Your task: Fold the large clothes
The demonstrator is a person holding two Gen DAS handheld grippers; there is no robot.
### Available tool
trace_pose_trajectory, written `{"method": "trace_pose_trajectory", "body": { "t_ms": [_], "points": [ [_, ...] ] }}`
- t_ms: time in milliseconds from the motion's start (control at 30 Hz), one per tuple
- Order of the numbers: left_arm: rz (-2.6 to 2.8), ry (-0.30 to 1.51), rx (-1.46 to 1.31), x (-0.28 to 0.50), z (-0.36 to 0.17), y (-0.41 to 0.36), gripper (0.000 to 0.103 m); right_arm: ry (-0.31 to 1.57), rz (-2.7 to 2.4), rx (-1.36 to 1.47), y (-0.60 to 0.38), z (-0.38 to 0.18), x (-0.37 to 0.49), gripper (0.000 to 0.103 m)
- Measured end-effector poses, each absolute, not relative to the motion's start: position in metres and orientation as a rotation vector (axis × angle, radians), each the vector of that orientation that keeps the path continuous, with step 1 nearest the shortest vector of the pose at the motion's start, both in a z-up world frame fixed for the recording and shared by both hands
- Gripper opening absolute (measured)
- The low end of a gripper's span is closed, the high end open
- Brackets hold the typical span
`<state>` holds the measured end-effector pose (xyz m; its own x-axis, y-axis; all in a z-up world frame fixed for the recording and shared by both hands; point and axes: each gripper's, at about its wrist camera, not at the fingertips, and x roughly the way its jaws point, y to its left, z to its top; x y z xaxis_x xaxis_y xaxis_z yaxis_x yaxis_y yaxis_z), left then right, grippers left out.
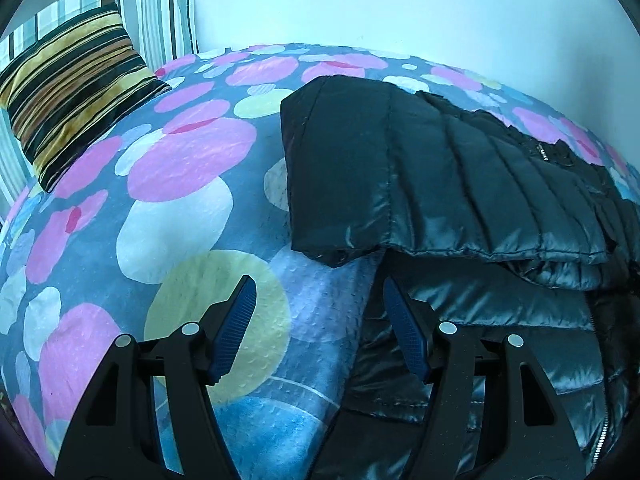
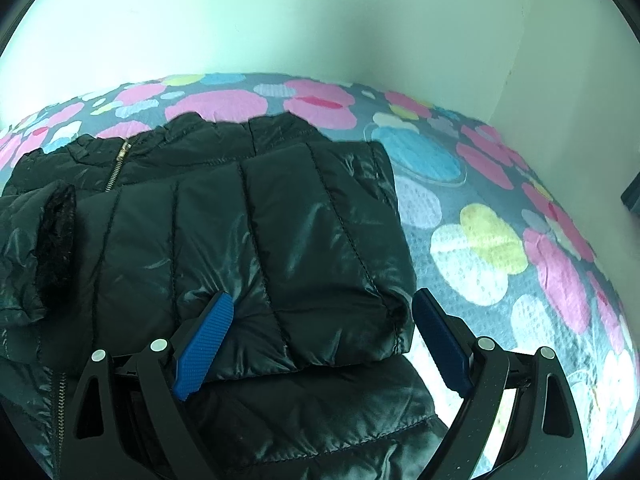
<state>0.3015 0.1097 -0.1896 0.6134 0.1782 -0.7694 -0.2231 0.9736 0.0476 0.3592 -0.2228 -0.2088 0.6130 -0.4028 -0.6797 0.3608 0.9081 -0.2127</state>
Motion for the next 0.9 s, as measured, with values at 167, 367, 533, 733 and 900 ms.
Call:
{"method": "trace_pose_trajectory", "body": {
  "t_ms": [167,367,533,733,900],
  "points": [
    [0.260,0.895,-0.075,0.303,-0.193,0.117,0.066,0.739,-0.420,-0.049,-0.217,-0.179,0.344,0.090],
    [0.294,0.901,-0.080,0.305,-0.193,0.125,0.066,0.746,-0.227,0.021,-0.191,-0.159,0.353,0.069],
    [0.308,0.912,-0.087,0.308,-0.194,0.130,0.066,0.796,-0.011,0.109,-0.161,-0.159,0.379,0.061],
    [0.308,0.926,-0.084,0.314,-0.199,0.130,0.066,0.864,0.033,0.073,-0.136,-0.174,0.409,0.062],
    [0.309,0.941,-0.084,0.317,-0.203,0.130,0.066,0.913,0.052,0.090,-0.136,-0.189,0.412,0.060]
  ]
}}
